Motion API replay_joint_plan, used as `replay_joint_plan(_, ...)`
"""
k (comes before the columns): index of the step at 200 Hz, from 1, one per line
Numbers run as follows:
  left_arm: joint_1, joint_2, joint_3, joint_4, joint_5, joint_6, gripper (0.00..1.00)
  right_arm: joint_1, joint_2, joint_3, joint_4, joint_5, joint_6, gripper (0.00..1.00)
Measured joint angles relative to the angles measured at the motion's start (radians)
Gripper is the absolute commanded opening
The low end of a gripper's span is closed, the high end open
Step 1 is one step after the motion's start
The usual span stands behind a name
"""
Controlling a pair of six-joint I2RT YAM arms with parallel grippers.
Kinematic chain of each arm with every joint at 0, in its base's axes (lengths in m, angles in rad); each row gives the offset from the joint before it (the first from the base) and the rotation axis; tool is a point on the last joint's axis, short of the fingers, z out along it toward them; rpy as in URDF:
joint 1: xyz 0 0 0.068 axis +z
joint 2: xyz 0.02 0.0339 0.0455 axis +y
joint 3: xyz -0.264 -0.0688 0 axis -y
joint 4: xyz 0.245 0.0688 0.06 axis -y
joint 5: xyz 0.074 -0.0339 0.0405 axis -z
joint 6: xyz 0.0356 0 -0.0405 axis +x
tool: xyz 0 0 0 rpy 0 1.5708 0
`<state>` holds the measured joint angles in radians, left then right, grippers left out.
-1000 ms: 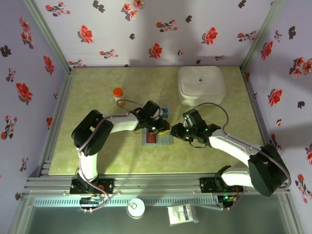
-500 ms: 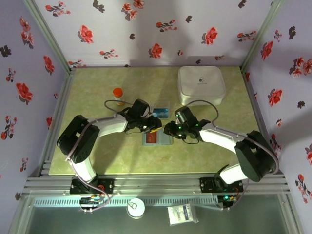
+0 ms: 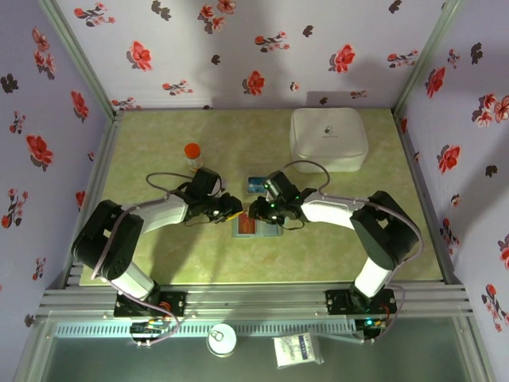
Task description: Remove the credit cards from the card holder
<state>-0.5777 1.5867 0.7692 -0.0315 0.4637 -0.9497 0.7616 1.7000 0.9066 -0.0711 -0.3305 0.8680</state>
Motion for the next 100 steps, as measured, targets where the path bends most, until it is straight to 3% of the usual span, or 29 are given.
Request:
replay_joint_plan(43, 0.007, 0.007, -0.005, -0.007, 0.000, 0.022, 0.10, 0.003, 0.031, 0.012, 0.005, -0.018, 0.000, 0.28)
replay_joint_plan(100, 0.007, 0.049, -0.006, -0.015, -0.008, 0.044, 0.05, 0.003, 0.055, 0.016, 0.016, -0.027, 0.000, 0.28)
